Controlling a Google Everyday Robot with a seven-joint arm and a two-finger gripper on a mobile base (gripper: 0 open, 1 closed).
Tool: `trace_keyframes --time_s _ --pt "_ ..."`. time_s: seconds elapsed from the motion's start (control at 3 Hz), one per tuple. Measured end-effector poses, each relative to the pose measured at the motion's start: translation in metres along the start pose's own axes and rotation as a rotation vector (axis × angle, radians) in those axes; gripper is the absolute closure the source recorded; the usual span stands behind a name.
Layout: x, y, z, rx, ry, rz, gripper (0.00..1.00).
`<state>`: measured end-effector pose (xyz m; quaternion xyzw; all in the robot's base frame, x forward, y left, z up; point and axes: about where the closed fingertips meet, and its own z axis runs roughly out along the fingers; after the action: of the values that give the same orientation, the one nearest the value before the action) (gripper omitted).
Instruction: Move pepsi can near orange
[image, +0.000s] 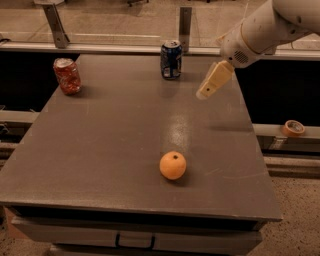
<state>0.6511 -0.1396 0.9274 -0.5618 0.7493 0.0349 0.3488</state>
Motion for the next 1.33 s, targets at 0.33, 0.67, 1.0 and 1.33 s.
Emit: trace_keyframes --time_s 0.33,0.67,1.0,1.33 --pt "-0.024 -0.018 0.032 0.0 -0.086 0.026 0.0" --pt "-0.046 -0.041 0.068 -0.008 -0.153 0.074 0.0" --pt "-0.063 -0.055 0.099 0.012 -0.216 0.13 0.0" --pt "-0.069 -0.071 0.123 0.073 -0.272 0.189 0.0"
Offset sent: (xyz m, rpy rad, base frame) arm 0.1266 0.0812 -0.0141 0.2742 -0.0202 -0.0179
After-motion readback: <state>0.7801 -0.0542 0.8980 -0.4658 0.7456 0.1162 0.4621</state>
